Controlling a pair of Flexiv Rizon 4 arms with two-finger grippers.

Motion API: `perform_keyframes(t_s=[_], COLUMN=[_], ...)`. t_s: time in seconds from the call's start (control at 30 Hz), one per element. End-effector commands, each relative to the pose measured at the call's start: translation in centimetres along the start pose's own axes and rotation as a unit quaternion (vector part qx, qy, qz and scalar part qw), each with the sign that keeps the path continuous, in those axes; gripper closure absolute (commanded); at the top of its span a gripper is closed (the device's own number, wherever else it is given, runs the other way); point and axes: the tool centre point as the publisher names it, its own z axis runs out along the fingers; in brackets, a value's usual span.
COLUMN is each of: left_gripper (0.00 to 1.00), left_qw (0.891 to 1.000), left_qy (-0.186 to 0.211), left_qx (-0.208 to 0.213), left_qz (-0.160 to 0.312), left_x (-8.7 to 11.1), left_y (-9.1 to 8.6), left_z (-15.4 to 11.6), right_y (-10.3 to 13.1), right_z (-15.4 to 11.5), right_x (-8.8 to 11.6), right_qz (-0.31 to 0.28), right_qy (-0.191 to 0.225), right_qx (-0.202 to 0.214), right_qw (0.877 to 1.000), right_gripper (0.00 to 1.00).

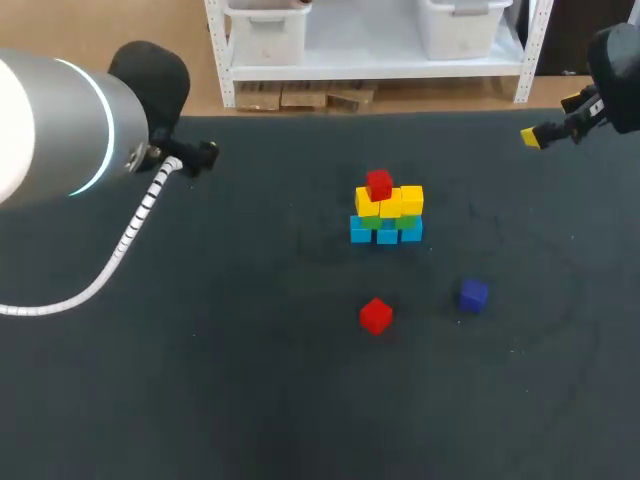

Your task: Place the blue cubes, place green cubes on the blue cubes, place the yellow cubes on the green cubes, then place the red cubes on the yellow cubes, and place purple cube on the red cubes.

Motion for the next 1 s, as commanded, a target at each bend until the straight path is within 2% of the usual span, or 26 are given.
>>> perform_keyframes(t_s=[0.03,0.27,0.4,0.57,0.77,1.0], left_gripper=[0.00,0.00,0.00,0.00,0.00,0.00], left_qw=[1.000,1.000,1.000,1.000,1.000,1.000], left_qy=[0.001,0.001,0.001,0.001,0.001,0.001], left_qx=[0.002,0.002,0.002,0.002,0.002,0.002], left_qz=[0.001,0.001,0.001,0.001,0.001,0.001], left_x=[-0.1,-0.1,-0.1,-0.1,-0.1,-0.1], left_y=[0.1,0.1,0.1,0.1,0.1,0.1], left_z=[0.1,0.1,0.1,0.1,0.1,0.1], right_y=[0.1,3.3,6.2,9.8,16.8,22.8], right_z=[0.0,-1.1,-2.1,-2.8,-1.8,0.4], right_x=[0.1,0.3,0.7,1.6,2.2,2.6], right_qz=[-0.010,-0.036,-0.070,-0.093,-0.183,-0.251], right_qy=[0.012,0.064,0.102,0.138,0.180,0.214], right_qx=[0.005,-0.010,-0.017,-0.047,-0.099,-0.173], right_qw=[1.000,0.997,0.992,0.985,0.961,0.928], right_gripper=[0.00,0.00,0.00,0.00,0.00,0.00])
